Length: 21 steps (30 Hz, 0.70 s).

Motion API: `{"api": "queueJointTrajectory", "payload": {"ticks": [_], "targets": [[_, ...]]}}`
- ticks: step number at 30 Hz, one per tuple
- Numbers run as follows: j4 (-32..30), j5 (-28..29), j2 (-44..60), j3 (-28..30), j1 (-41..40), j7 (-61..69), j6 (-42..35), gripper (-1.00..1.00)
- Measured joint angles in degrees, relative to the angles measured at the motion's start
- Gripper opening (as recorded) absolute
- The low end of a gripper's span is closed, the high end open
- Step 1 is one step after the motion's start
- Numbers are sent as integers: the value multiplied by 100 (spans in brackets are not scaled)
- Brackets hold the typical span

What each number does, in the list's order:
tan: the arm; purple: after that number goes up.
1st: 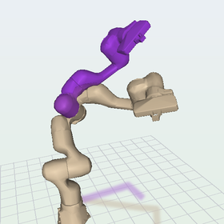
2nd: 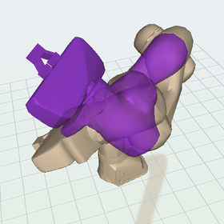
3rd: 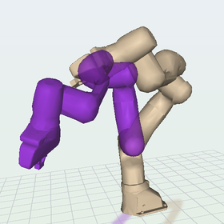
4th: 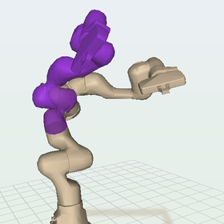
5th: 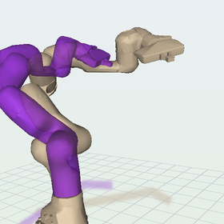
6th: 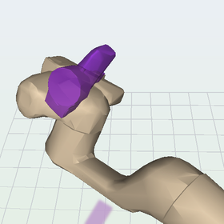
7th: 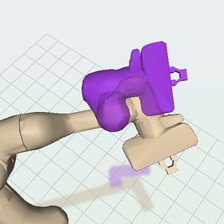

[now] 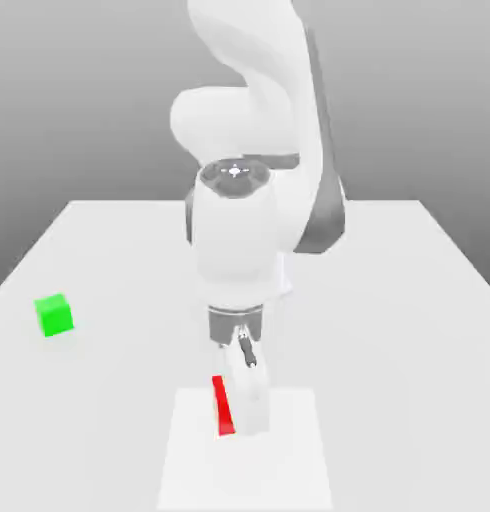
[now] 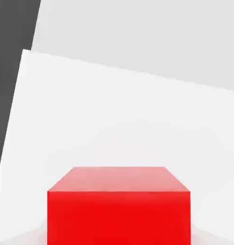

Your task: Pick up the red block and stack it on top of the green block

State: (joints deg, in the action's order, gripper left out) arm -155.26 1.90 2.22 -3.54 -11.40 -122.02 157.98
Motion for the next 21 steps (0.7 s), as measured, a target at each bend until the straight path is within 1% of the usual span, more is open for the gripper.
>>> {"api": "queueJointTrajectory", "payload": {"ticks": [4,8,15,21], "targets": [[-115,167,-407,383,-918,303,-211,-100],[-243,322,-742,811,-1590,637,-369,-100],[-502,613,-1160,1842,-2651,1200,-528,-100],[-739,764,-1308,2717,-3518,1713,-533,-100]]}}
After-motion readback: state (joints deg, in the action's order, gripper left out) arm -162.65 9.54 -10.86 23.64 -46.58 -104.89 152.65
